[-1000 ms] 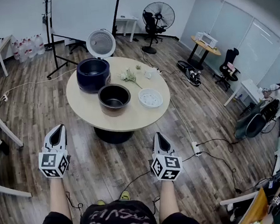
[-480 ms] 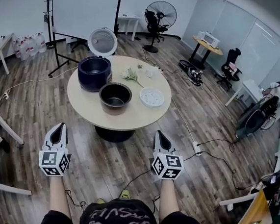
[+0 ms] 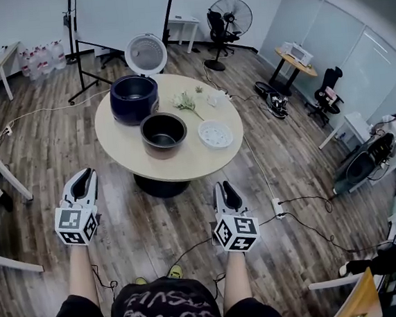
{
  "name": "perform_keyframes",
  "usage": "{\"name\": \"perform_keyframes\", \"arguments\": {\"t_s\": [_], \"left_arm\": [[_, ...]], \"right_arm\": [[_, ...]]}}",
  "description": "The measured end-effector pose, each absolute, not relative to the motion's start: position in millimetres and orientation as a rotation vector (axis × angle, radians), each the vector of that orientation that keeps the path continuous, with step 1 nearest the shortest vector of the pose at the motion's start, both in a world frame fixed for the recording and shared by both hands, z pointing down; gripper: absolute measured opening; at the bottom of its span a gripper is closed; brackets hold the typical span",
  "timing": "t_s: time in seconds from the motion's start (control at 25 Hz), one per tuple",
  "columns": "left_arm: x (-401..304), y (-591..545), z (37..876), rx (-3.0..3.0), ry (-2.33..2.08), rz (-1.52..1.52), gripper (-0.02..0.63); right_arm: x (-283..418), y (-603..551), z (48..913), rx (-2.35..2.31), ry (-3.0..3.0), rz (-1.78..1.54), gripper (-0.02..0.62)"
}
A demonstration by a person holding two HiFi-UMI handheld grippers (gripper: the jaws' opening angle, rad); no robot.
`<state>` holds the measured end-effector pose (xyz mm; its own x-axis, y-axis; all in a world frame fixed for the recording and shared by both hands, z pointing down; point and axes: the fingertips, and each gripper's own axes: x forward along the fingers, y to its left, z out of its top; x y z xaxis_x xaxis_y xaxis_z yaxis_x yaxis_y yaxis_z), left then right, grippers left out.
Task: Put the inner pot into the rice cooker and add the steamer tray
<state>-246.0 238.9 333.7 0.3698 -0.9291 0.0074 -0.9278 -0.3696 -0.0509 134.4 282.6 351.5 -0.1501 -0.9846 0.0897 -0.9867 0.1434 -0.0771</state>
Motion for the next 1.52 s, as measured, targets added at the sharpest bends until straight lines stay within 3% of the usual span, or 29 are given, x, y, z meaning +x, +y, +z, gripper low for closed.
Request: {"name": "perform_keyframes", "arguments": {"t_s": [0.2,0.36,0.64,1.52], "left_arm": [[-233,240,338,-2.598,1.668,-0.090,0.227],[-223,238,343,-2.602,1.657,-0.131,0.292],[-217,231,348,-2.628,1.693,-0.105,0.341],[-160,184,365,-2.562,1.802,-0.180,0.339]], "right_arm": [[131,278,353,1.989,-2.398,0.204,0.237],[134,274,358,1.953,-2.411,0.237,0.359],[139,266,367,1.912,-2.428,0.261,0.394],[185,187,383,1.805,-2.548,0.294,0.393]]}}
